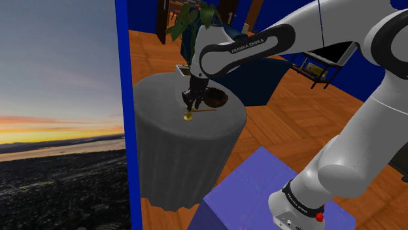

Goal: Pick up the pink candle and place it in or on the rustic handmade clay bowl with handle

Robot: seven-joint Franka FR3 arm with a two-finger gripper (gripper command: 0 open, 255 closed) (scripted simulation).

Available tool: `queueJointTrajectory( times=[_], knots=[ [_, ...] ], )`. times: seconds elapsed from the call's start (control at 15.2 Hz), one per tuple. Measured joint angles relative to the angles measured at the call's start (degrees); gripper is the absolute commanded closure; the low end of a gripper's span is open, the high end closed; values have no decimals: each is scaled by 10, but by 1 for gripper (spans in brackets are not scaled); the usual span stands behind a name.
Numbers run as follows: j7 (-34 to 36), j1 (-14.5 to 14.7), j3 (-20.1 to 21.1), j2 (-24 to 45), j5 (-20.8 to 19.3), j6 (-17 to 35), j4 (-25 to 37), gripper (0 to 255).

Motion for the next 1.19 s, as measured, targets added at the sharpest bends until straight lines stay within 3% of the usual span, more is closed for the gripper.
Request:
queueJointTrajectory(
  times=[1.19],
  knots=[
    [-12, -2, 0, -58, 16, -131, 75, 255]
  ],
)
